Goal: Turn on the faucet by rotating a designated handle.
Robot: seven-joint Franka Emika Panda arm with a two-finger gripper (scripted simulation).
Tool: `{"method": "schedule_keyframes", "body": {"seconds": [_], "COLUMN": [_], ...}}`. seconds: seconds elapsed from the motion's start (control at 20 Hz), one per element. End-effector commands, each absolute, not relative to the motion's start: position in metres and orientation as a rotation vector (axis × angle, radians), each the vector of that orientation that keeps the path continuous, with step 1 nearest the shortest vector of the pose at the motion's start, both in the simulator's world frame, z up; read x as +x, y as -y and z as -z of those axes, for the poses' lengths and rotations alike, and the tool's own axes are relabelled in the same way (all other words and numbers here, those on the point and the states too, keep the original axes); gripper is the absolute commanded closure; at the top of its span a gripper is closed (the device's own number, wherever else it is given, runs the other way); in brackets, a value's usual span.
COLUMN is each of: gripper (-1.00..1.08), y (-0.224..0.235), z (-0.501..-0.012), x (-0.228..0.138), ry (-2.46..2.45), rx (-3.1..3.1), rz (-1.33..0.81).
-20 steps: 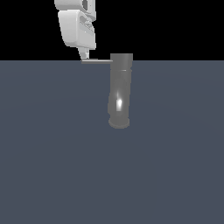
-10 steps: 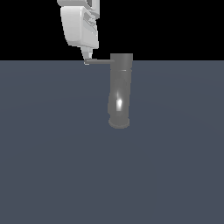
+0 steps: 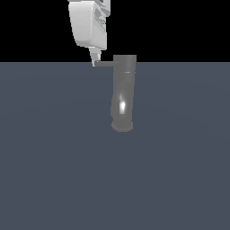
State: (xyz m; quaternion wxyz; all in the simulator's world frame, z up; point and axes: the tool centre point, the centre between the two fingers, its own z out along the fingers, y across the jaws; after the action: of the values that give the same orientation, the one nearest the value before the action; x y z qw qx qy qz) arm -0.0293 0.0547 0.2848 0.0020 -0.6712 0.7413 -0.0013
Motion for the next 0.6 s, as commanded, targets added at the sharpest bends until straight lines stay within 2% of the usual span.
{"method": "schedule_keyframes", "body": {"seconds": [0.0,0.55], "gripper": [1.08,1.08], "y": [-0.044,-0.021], "z": [-0.285,-0.285], "x": [-0.037,-0.064], "ry": [-2.337,-2.337], "rx": [-2.098,-2.099], "rz": [0.001,0.001]}}
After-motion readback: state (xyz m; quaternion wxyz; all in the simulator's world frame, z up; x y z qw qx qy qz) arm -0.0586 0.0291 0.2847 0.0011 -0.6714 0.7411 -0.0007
